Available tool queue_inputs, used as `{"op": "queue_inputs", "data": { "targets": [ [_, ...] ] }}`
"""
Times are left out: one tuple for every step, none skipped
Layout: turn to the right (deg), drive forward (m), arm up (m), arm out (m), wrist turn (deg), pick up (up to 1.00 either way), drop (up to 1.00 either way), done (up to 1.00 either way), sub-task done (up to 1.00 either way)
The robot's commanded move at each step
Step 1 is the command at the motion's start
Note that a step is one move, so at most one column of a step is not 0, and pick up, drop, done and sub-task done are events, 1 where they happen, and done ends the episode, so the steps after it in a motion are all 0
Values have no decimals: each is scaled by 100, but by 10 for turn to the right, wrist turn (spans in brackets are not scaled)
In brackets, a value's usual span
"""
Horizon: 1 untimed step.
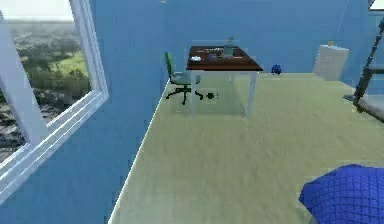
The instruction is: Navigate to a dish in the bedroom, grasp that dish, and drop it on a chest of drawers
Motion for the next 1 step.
{"op": "queue_inputs", "data": {
  "targets": [
    [0, 100, 0, 0, 0, 0, 0, 0, 0]
  ]
}}
